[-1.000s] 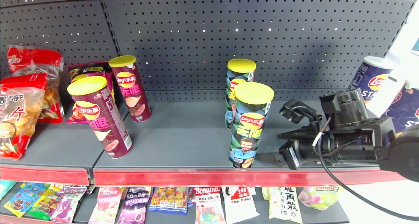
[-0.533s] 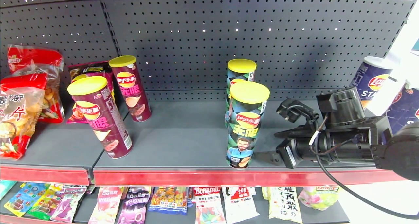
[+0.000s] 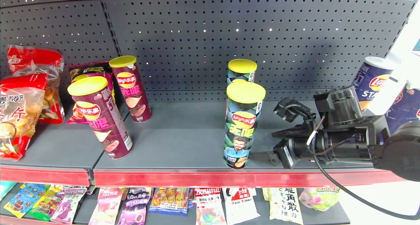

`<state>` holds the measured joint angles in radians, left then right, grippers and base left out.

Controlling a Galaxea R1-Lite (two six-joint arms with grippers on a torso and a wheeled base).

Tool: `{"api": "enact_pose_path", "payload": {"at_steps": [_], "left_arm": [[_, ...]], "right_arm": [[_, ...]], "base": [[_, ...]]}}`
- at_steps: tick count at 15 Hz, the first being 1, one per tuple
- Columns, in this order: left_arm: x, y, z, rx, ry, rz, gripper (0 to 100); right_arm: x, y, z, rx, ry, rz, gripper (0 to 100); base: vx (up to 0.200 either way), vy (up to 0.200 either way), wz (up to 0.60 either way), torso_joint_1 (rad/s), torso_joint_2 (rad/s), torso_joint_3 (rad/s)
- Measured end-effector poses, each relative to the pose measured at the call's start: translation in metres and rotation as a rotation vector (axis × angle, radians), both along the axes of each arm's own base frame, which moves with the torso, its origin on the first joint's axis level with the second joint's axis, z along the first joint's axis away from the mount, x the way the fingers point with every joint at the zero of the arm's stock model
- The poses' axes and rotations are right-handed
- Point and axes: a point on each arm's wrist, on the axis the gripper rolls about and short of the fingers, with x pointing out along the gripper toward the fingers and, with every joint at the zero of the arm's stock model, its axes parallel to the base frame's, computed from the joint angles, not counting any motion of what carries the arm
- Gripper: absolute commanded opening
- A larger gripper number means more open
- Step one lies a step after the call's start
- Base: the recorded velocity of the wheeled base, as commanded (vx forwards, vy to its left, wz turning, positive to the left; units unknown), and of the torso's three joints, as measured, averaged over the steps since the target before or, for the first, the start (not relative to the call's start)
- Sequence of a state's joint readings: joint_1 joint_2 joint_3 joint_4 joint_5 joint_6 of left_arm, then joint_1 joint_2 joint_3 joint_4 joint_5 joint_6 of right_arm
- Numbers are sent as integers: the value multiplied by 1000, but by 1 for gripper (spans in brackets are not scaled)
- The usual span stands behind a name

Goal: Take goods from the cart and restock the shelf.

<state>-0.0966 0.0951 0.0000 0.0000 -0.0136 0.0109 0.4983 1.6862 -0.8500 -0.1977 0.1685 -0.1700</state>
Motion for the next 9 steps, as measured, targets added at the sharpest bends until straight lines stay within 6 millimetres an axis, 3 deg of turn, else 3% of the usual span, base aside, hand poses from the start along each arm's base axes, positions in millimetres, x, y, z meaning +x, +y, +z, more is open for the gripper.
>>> {"api": "enact_pose_path", "payload": {"at_steps": [9], "left_arm": [[0, 0, 0, 0, 0, 1, 100]], "right_arm": [[1, 2, -1, -3, 3, 7, 100]], "base": [[0, 0, 0, 0, 0, 0]]}}
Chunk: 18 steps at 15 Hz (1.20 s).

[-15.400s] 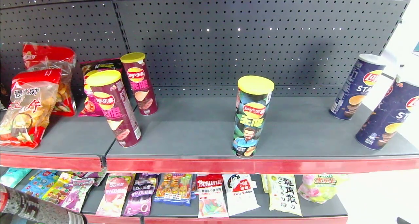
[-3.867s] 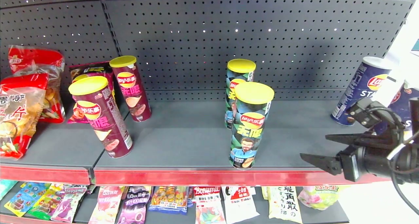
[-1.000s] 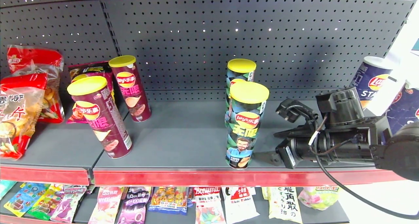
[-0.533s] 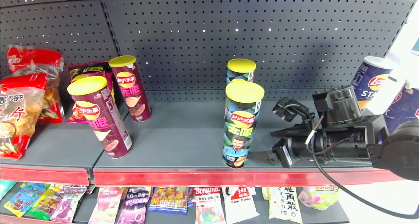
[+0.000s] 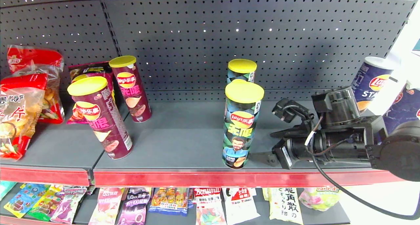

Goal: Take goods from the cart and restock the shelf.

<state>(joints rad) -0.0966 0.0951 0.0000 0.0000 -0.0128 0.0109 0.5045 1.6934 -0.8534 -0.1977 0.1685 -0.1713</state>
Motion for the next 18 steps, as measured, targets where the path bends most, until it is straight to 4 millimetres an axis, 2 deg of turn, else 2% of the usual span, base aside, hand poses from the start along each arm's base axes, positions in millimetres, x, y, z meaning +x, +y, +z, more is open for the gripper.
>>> {"api": "enact_pose_path", "payload": {"at_steps": [18], "left_arm": [[0, 0, 0, -1, 0, 1, 100]], "right_arm": [[5, -2, -4, -15, 6, -28, 100]], "base": [[0, 0, 0, 0, 0, 0]]}}
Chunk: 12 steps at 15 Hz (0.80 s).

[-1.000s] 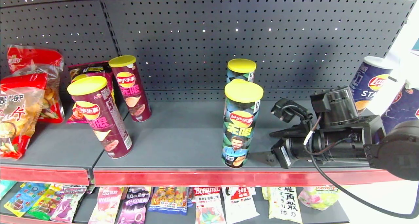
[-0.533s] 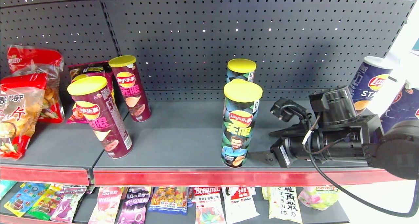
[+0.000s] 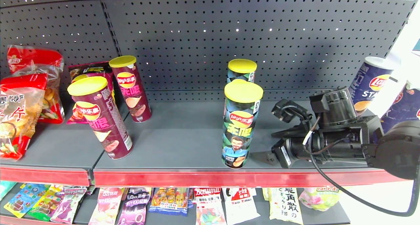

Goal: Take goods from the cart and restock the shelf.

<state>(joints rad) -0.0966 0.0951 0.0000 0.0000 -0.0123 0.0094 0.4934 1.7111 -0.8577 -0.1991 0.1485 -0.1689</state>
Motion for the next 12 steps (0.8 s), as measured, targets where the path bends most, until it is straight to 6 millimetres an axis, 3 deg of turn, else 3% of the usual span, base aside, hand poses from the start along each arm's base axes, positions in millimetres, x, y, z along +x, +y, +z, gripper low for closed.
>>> {"api": "enact_pose_path", "payload": {"at_steps": [4, 6, 9, 12], "left_arm": [[0, 0, 0, 0, 0, 0, 100], [0, 0, 0, 0, 0, 0, 100], [0, 0, 0, 1, 0, -1, 100], [0, 0, 0, 0, 0, -1, 100]], "right_arm": [[-6, -7, 2, 1, -2, -17, 100], [-20, -18, 12, 8, -38, -48, 100], [-64, -43, 32, 53, -135, -77, 100], [-125, -76, 44, 115, -276, -114, 100]], "base": [[0, 0, 0, 0, 0, 0], [0, 0, 0, 0, 0, 0], [0, 0, 0, 0, 0, 0], [0, 0, 0, 0, 0, 0]]}}
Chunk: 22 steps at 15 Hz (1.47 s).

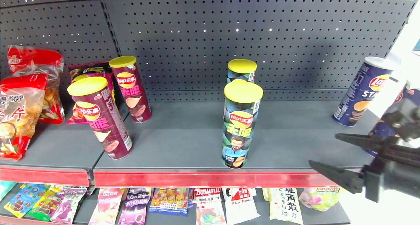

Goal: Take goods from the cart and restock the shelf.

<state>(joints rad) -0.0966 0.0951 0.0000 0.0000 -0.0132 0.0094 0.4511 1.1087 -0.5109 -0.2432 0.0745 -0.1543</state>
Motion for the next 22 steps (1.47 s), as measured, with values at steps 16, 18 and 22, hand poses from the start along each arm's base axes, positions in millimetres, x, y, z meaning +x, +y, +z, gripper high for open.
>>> {"api": "enact_pose_path", "payload": {"at_steps": [16, 18, 22], "left_arm": [[0, 0, 0, -8, 5, -5, 100], [0, 0, 0, -7, 4, -5, 100], [0, 0, 0, -7, 4, -5, 100]], "right_arm": [[-154, -66, -118, 205, -276, -530, 100], [-155, -66, -121, 211, -295, -527, 100], [-156, -66, -122, 213, -309, -529, 100]], "base": [[0, 0, 0, 0, 0, 0], [0, 0, 0, 0, 0, 0], [0, 0, 0, 0, 0, 0]]}}
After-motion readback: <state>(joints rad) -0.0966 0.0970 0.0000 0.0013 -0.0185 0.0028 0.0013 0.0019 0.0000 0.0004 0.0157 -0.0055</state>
